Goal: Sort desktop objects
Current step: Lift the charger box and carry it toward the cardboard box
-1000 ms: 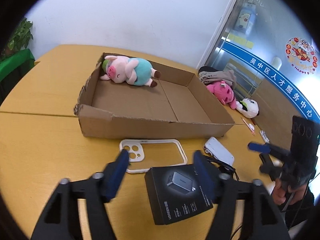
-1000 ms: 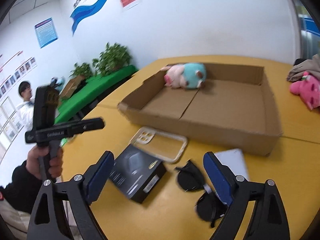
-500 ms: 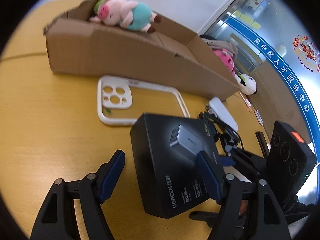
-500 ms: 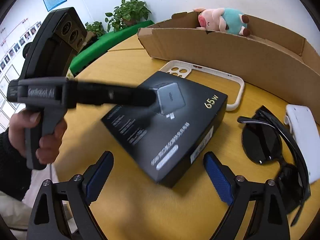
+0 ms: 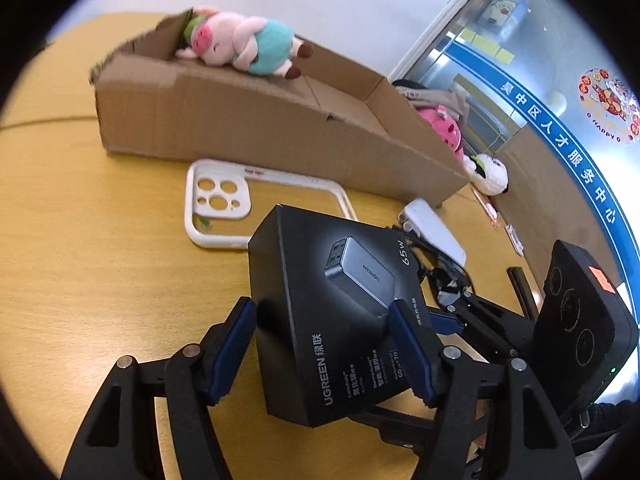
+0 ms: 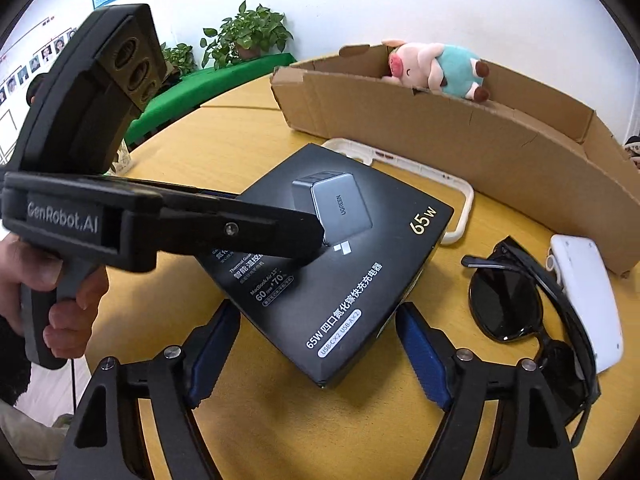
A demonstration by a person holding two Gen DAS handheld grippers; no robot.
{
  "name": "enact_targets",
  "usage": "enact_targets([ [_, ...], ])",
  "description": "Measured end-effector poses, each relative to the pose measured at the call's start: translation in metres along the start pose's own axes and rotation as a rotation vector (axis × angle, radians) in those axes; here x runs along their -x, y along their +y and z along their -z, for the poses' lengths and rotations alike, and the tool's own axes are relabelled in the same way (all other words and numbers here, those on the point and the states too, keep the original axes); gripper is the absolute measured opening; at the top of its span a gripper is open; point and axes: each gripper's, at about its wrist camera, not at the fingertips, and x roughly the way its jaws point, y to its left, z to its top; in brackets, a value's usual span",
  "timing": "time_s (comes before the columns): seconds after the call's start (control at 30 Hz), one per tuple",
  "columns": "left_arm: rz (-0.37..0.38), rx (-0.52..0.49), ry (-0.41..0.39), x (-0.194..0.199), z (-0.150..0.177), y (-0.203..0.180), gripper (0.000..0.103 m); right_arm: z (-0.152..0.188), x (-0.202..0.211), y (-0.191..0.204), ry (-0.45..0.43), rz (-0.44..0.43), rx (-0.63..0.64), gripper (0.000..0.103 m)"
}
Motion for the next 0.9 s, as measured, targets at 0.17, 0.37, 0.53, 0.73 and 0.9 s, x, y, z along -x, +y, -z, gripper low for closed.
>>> enact_targets([
  [0.17, 0.001, -0.018, -0.054, 0.014, -0.014, -0.008, 0.067, -0.02, 0.014, 0.004, -0.047, 0.011, 0.029, 0.084],
  [0.37, 0.004, -0.049, -0.085, 0.021, -0.032, -0.018, 0.066, -0.035, 0.027, -0.001, -0.093, 0.034, 0.042, 0.084],
  [0.53, 0.016, -0.066, -0.11, 0.024, -0.047, -0.023, 0.066, -0.051, 0.034, -0.011, -0.11, 0.059, 0.053, 0.082],
  [0.73, 0.015, -0.095, -0.146, 0.03, -0.068, -0.031, 0.066, -0.069, 0.045, -0.02, -0.137, 0.081, 0.083, 0.081],
  [0.9, 0.012, -0.117, -0.169, 0.034, -0.085, -0.037, 0.066, -0.084, 0.053, -0.027, -0.169, 0.095, 0.097, 0.081],
])
